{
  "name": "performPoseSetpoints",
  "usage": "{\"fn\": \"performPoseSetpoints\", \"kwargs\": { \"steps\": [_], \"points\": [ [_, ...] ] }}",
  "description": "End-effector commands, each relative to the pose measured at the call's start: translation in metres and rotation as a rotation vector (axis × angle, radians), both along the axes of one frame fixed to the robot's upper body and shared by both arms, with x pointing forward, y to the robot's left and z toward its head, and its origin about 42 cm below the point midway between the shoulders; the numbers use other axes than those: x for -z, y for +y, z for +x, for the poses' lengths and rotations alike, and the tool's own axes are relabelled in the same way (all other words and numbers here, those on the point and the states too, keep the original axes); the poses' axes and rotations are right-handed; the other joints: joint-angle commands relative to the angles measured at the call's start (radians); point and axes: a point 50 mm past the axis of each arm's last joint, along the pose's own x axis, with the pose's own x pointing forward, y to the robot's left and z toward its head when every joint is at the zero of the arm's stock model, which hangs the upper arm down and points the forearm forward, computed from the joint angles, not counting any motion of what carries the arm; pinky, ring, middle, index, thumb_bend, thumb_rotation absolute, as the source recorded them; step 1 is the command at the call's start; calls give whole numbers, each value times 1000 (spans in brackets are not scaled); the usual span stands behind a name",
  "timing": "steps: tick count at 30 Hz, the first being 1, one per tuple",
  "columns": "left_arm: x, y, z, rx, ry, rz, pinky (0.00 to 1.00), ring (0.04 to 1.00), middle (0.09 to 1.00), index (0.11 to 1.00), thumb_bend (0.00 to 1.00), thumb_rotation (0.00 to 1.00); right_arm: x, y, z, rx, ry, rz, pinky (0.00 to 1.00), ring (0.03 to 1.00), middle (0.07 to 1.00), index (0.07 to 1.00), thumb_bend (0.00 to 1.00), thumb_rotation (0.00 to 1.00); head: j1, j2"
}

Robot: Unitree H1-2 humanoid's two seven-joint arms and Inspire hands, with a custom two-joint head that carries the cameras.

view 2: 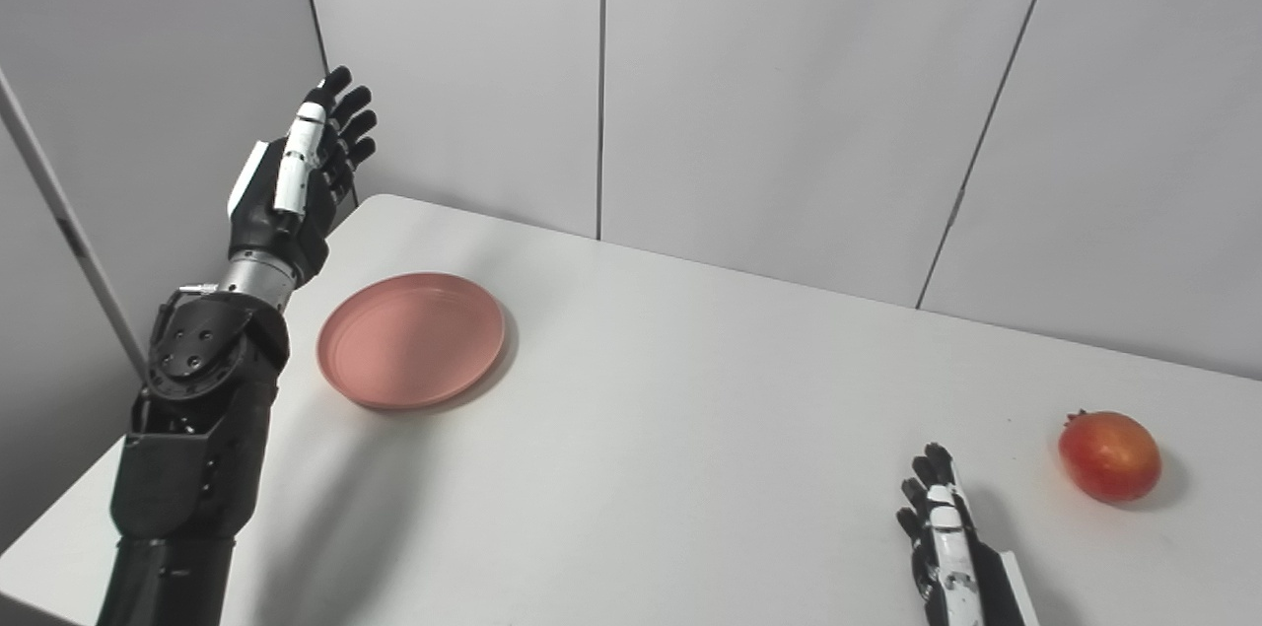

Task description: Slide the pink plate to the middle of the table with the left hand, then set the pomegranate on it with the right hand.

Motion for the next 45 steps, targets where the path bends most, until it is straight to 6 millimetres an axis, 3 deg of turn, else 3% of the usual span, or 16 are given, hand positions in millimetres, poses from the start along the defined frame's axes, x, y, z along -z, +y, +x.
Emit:
{"fn": "performPoseSetpoints", "kwargs": {
  "steps": [1, 10, 23, 45],
  "points": [
    [-18, 10, 1, -5, -82, 28, 976, 972, 966, 949, 355, 1000, -18, 0, 8, -8, -82, 3, 1000, 1000, 1000, 1000, 79, 1000, 4, -1],
    [3, 27, 3, -49, -36, -37, 968, 952, 947, 927, 342, 1000, -18, -4, 7, -12, -72, -4, 1000, 1000, 1000, 1000, 73, 1000, 14, -4],
    [13, 52, -4, -88, -10, -86, 990, 965, 966, 958, 354, 1000, -21, -2, 7, -11, -69, -4, 1000, 1000, 1000, 1000, 53, 1000, 17, -10],
    [45, 80, -17, -173, 52, -165, 973, 941, 938, 928, 318, 1000, -23, -3, 7, -8, -55, -8, 1000, 1000, 1000, 1000, 58, 1000, 21, -6]
  ]
}}
